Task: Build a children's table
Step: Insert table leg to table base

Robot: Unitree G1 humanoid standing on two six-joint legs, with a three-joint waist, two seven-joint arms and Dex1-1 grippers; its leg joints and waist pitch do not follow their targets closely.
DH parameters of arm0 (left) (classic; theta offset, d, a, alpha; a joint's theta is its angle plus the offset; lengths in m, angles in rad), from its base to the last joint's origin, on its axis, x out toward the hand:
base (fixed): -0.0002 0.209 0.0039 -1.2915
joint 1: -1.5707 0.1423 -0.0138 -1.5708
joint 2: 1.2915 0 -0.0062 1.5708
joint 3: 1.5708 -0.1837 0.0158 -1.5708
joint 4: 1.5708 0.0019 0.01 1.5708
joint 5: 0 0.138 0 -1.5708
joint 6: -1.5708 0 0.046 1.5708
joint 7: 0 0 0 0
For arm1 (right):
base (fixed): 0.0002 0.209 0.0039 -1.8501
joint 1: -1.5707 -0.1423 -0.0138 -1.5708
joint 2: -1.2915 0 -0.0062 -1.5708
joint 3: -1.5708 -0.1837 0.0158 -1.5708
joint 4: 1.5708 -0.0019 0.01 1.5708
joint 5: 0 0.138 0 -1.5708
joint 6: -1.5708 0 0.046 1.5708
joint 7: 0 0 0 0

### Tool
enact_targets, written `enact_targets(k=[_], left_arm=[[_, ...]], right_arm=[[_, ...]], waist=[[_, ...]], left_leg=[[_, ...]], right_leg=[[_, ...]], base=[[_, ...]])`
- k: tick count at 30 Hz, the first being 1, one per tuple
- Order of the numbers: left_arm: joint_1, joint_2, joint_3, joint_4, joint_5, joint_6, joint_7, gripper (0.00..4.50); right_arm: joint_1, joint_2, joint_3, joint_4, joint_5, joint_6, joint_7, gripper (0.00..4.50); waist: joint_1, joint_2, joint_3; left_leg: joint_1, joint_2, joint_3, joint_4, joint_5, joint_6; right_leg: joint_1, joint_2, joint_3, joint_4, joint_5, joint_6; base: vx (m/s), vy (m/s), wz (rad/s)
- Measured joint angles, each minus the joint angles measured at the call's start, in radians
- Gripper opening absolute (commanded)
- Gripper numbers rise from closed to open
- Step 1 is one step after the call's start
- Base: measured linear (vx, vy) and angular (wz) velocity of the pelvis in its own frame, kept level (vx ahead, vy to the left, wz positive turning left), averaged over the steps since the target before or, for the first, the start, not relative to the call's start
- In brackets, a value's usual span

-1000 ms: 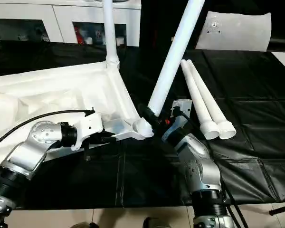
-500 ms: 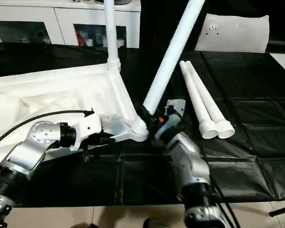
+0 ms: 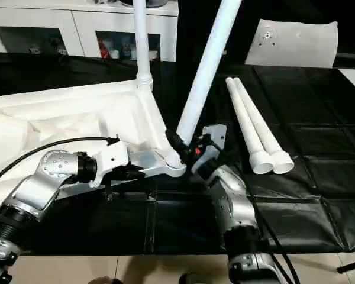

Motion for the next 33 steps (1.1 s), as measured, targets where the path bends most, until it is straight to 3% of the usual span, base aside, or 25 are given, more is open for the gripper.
enact_targets(k=[9,15,22,33], left_arm=[[-0.015,-0.007,-0.008,0.037,0.001,-0.021,-0.001,0.00],[-0.016,-0.008,-0.018,0.039,0.001,-0.034,-0.002,0.00],[-0.017,-0.001,-0.018,0.056,-0.001,-0.066,-0.021,0.00],[-0.044,0.027,-0.031,0.105,-0.002,-0.139,-0.105,0.00]], right_arm=[[0.106,-0.058,0.025,-0.113,-0.023,-0.022,0.037,1.90],[0.115,-0.095,0.056,-0.148,-0.060,-0.022,0.044,1.90],[0.073,-0.158,0.130,-0.172,-0.150,0.019,0.055,1.90],[-0.008,-0.256,0.210,-0.166,-0.181,0.091,0.236,1.90]], waist=[[0.001,0.001,-0.002],[0.006,0.002,-0.003],[0.003,0.001,-0.004],[0.003,-0.009,-0.008]], left_leg=[[0.000,0.000,-0.001,0.003,0.000,0.000],[0.000,0.000,-0.002,0.004,0.000,0.000],[0.000,0.000,-0.002,0.003,0.000,0.000],[0.000,0.000,-0.003,0.004,0.000,0.000]], right_leg=[[0.003,0.000,0.000,0.001,0.000,0.000],[0.003,0.000,0.000,0.001,0.000,0.000],[0.004,0.000,-0.001,0.001,0.000,0.001],[0.004,0.000,-0.001,0.000,-0.001,0.001]], base=[[0.000,0.000,0.00],[0.000,0.000,0.00],[0.000,0.000,0.00],[0.000,0.000,0.00]])
